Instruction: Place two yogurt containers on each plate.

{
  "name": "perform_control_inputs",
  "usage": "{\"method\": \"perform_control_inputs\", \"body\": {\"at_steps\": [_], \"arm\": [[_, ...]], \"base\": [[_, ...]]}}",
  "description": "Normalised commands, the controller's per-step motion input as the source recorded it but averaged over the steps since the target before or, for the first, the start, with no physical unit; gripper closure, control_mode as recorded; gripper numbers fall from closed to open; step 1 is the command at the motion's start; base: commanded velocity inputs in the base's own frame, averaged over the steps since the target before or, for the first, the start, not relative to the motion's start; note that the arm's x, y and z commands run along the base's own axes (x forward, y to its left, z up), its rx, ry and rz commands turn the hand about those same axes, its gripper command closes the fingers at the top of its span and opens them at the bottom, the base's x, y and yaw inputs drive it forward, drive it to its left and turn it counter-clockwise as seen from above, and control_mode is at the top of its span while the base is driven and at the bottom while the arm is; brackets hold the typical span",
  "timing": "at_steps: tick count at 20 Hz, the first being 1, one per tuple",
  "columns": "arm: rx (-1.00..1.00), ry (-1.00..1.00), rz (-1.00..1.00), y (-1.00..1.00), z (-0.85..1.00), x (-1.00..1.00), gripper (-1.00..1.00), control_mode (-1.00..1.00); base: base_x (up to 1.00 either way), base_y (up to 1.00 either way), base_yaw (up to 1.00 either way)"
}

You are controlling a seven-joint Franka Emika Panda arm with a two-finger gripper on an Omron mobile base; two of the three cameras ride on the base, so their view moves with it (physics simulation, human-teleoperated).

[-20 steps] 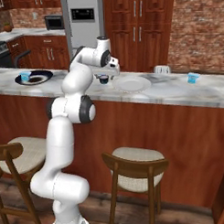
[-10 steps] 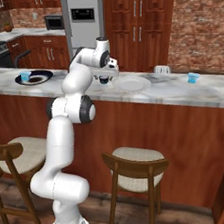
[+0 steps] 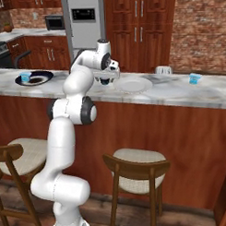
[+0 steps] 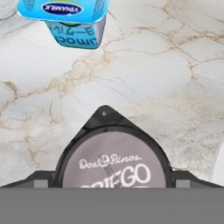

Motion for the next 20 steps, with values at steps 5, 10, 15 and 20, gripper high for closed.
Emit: {"method": "perform_control_inputs", "body": {"at_steps": [5,10,15,20], "arm": [[0.00,0.00,0.00,0.00,0.00,0.02,1.00,-1.00],[0.00,0.00,0.00,0.00,0.04,0.00,1.00,-1.00],[0.00,0.00,0.00,-0.02,0.30,-0.25,1.00,-1.00],[0.00,0.00,0.00,-0.37,0.42,-0.42,1.00,-1.00]], "base": [[0.00,0.00,0.00],[0.00,0.00,0.00],[0.00,0.00,0.00],[0.00,0.00,0.00]]}}
